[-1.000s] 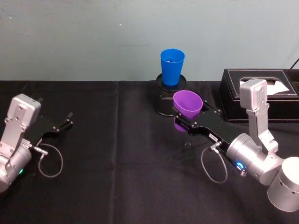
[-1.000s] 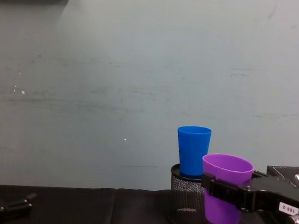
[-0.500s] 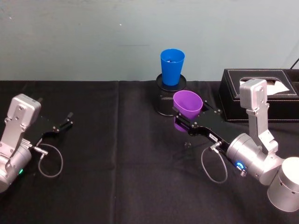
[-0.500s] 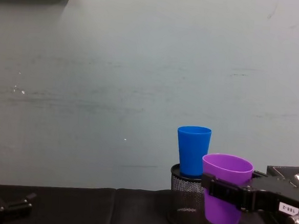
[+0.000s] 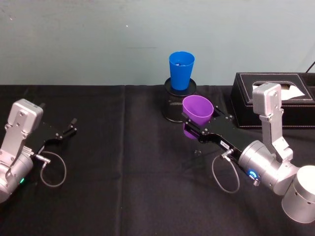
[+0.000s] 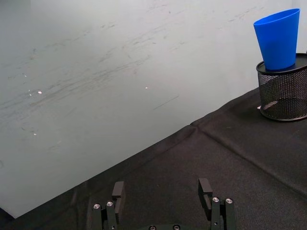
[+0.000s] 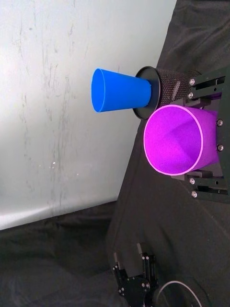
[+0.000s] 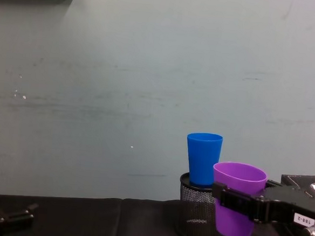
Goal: Pick up one cup with a gripper and tap it against the other cup.
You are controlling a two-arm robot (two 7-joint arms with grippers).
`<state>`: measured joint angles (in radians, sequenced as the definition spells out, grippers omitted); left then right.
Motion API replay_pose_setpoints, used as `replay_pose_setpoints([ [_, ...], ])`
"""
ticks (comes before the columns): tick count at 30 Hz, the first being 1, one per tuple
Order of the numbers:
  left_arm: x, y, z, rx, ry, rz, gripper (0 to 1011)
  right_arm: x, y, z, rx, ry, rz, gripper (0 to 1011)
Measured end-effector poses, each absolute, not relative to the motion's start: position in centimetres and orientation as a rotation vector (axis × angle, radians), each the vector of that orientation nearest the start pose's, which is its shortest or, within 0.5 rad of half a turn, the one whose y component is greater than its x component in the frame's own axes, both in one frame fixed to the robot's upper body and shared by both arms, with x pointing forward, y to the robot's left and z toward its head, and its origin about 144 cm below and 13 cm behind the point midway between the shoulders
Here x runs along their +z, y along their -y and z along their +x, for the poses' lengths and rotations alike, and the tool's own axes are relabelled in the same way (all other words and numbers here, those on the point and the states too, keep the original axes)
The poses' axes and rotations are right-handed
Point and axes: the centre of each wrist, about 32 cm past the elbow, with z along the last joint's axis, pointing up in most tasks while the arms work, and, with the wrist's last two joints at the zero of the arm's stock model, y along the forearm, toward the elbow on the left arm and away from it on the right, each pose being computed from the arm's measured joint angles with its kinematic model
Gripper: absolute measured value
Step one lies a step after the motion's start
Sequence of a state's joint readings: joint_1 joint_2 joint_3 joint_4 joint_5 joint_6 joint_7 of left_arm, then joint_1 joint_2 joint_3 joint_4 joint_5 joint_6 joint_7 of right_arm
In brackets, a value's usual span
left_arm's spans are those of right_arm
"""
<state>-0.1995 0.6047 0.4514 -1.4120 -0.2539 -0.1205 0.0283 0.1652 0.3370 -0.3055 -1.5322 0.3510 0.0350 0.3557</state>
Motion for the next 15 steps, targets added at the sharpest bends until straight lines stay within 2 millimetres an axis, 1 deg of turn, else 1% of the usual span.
replay_pose_setpoints([
  [15, 113.98, -30.97, 48.86, 1.248, 0.285, 0.305, 1000, 117.03, 23.71, 49.31, -0.941, 0.003, -0.022, 726],
])
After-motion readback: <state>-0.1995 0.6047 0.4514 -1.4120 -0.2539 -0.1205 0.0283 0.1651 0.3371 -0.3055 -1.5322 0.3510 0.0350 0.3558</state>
